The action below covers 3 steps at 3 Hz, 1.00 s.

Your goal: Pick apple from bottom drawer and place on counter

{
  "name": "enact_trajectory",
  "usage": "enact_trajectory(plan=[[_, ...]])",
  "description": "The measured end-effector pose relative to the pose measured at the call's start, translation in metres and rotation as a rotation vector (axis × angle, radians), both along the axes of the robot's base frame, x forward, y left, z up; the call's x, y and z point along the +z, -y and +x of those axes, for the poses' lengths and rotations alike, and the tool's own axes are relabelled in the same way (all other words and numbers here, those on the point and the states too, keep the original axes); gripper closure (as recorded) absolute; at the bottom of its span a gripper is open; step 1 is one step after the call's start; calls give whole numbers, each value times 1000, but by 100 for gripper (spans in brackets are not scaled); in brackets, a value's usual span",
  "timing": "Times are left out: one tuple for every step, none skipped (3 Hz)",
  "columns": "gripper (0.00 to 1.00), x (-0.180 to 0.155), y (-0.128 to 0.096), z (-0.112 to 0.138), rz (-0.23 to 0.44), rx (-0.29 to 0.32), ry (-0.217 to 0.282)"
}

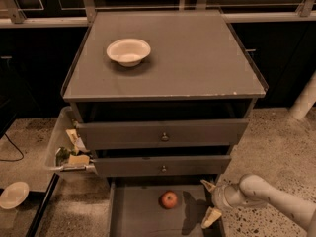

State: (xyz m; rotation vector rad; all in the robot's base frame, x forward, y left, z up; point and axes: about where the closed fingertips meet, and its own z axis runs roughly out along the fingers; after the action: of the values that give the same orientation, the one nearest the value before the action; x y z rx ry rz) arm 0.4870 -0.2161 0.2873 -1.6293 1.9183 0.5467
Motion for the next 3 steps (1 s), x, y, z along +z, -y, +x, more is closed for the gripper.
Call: enact_trajectory(plan=[[0,-23,-15,10,54,65,42],[0,-44,-18,24,127,71,25],[0,-44,-18,24,127,71,25]])
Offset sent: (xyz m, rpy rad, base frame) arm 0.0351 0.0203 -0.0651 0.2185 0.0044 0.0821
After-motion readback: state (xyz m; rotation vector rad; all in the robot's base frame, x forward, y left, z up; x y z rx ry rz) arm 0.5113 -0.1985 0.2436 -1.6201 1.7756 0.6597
